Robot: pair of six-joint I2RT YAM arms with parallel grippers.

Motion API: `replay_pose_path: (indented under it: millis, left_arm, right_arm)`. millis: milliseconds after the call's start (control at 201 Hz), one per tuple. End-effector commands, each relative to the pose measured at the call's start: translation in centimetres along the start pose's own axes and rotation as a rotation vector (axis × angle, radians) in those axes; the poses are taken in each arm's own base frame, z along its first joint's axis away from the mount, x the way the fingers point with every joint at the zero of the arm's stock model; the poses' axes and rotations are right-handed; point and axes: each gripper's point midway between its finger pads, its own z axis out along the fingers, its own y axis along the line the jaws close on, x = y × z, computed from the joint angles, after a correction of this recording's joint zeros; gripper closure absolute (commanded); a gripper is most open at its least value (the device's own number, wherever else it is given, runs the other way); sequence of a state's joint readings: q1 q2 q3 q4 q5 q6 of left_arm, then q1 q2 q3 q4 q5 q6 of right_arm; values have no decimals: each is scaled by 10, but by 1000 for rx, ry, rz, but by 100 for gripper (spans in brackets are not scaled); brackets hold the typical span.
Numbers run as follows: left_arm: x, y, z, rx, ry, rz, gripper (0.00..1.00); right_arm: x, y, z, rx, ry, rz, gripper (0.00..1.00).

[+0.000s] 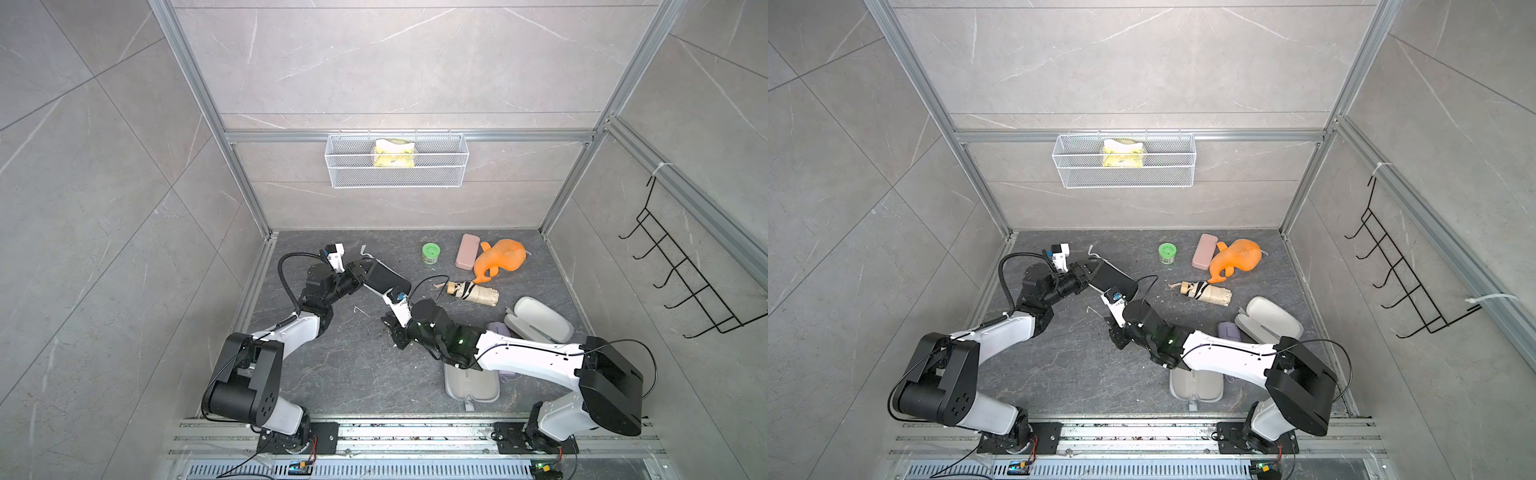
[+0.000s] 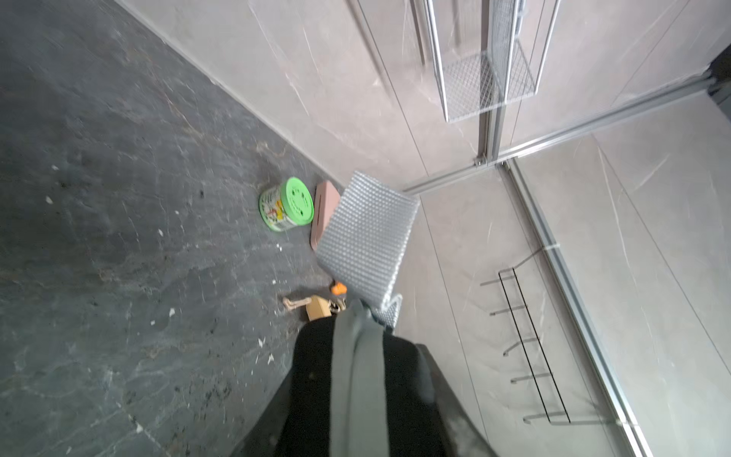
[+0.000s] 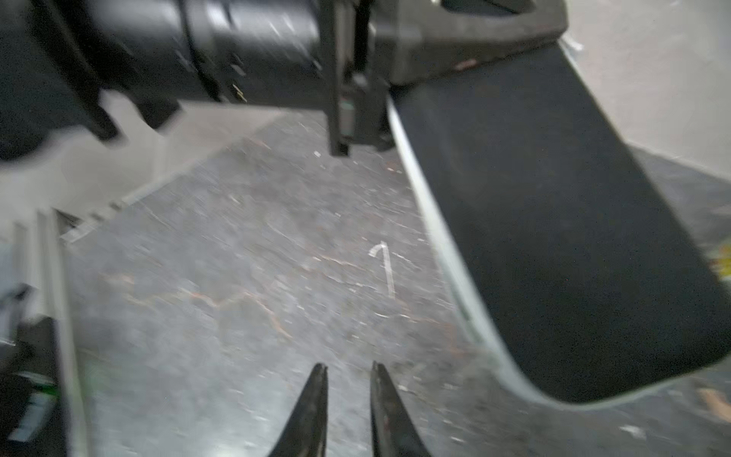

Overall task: Put umbrellas into zippered umbrella sleeves
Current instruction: Zip the zipper on the umbrella sleeve.

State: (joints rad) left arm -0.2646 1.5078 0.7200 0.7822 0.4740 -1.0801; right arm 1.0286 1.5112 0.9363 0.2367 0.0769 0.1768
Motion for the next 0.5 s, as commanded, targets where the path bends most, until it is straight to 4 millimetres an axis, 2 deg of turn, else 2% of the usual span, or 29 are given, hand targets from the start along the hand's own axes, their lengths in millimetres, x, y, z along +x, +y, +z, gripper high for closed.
replay_pose_path:
  millis: [0,134,204,259,388,498]
  left_arm:
    - [-36,-29,-12,113,-172,11,100]
    - [-43,-26,-20,127,-243,-53,100]
    - [-45,-26,-22,151,-278,-91,100]
    - [-45,-26,-22,168,-287,-120,100]
    - [-36,-29,-13,194,-270,-166,100]
    - [-24,-37,-5,209,-250,-178,100]
  right_arm:
    - [-32,-3,-23,-66,-96,172,54]
    - [-23,-55,-47,-24,-117,393,32]
    - [-15,-82,-53,-11,-122,524,25]
    - [-16,-97,-54,-28,-146,606,22]
    - [-30,-109,-48,-90,-212,709,17]
    - [-39,-111,-32,-129,-224,735,16]
